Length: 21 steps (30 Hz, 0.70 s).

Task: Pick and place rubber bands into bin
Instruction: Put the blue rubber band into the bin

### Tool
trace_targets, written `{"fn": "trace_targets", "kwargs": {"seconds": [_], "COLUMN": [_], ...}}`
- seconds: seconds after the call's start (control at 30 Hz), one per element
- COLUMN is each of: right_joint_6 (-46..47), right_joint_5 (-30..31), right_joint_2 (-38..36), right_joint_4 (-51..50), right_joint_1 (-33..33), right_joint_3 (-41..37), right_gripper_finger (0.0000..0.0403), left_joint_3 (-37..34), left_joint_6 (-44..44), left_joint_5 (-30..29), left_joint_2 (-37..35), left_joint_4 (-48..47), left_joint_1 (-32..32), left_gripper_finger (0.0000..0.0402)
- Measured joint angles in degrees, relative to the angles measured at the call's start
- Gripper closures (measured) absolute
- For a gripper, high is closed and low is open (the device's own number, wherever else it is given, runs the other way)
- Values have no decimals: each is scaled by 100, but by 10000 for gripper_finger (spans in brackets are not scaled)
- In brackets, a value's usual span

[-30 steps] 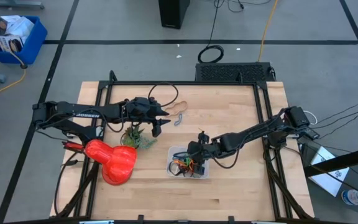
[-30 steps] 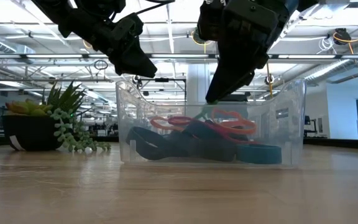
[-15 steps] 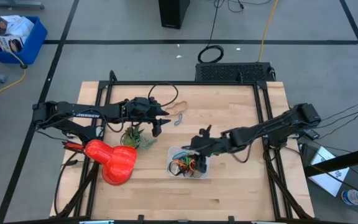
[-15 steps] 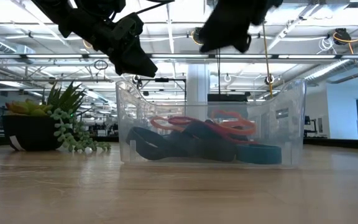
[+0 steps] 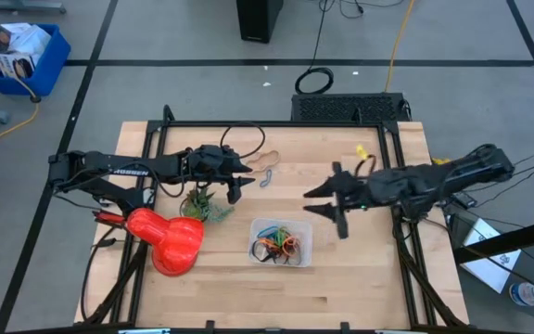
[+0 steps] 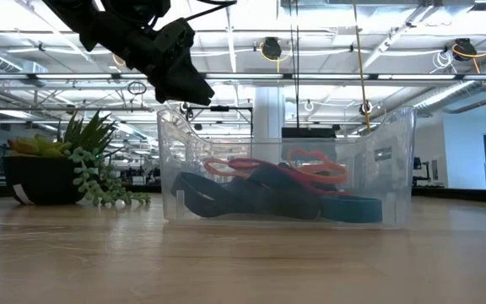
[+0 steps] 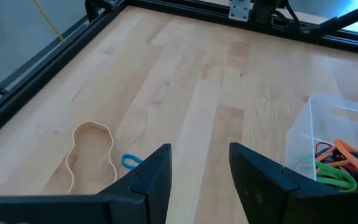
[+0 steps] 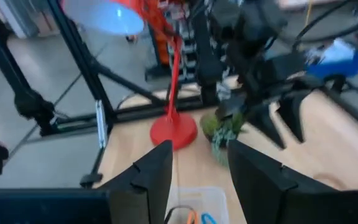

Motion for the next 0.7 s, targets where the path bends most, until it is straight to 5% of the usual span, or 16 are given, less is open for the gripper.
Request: {"fn": "trace_targets", "kwargs": {"seconds": [0.47,0.7], "right_joint_6": [-673,-1410], "right_joint_5": [26,42], "right_joint_2": [-1914,-2657], "right_joint_4": [590,1169], "right_joint_1": [2,-7], "right_joint_3": [-1621,-2248], "right_gripper_finger": [260,261], "left_joint_3": [0,1061], "left_joint_6": [-11,-328], "left_joint_5": [34,182], "left_joint_2": [0,350], "left_joint_4": [701,-1264], "left_joint_1": [4,378], "left_gripper_finger": [234,234]}}
